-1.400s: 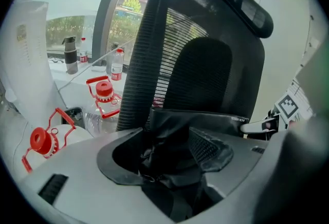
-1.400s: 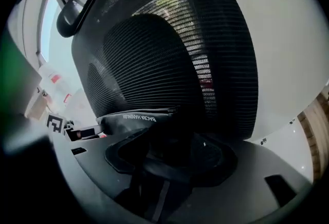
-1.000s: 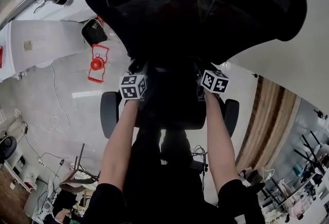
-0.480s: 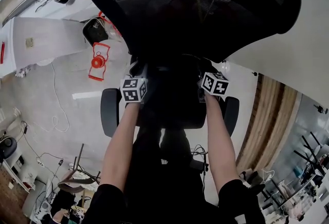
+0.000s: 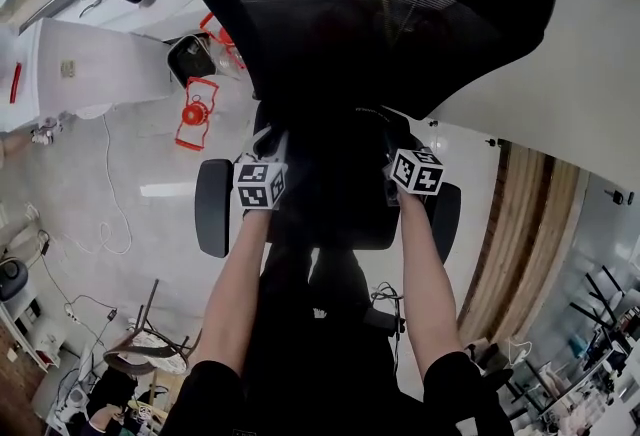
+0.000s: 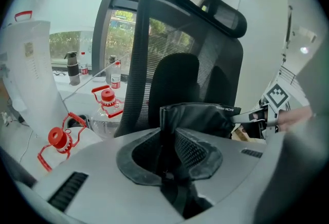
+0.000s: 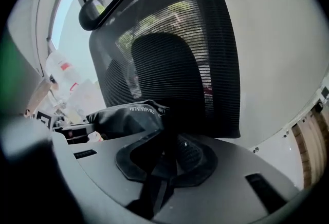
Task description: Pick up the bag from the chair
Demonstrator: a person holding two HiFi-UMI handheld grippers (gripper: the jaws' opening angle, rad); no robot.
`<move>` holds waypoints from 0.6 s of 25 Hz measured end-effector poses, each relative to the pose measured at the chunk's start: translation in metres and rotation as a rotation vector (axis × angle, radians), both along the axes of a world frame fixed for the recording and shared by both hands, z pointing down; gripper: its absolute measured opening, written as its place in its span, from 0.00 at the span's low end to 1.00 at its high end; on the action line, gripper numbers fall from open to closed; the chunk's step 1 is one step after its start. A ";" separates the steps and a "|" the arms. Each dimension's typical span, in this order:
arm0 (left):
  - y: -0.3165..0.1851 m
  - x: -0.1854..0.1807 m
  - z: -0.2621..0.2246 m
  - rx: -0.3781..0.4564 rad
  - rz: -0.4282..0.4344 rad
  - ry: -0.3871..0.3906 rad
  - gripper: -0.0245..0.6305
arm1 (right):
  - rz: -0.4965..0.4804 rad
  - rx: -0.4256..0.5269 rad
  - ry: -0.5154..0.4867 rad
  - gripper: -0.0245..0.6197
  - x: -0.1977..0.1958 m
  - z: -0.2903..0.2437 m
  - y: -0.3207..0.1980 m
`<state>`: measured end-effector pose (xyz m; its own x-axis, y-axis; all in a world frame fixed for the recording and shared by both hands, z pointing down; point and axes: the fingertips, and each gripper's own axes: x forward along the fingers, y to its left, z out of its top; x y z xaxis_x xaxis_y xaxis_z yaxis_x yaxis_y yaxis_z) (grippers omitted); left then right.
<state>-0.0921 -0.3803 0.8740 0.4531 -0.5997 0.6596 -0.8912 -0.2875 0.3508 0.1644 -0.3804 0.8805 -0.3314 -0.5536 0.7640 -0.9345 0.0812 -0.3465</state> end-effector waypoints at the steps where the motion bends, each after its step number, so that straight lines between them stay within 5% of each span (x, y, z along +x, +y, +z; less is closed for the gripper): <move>1: 0.004 0.000 -0.003 0.002 -0.008 0.010 0.15 | -0.008 0.003 0.002 0.11 0.000 -0.003 0.003; 15: 0.103 0.015 -0.103 0.116 -0.066 0.034 0.13 | -0.107 0.119 -0.036 0.10 0.007 -0.095 0.077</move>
<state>-0.0773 -0.2770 0.7712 0.4310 -0.6999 0.5696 -0.8978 -0.2692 0.3487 0.1710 -0.3033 0.7857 -0.4188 -0.5995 0.6820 -0.9057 0.2218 -0.3612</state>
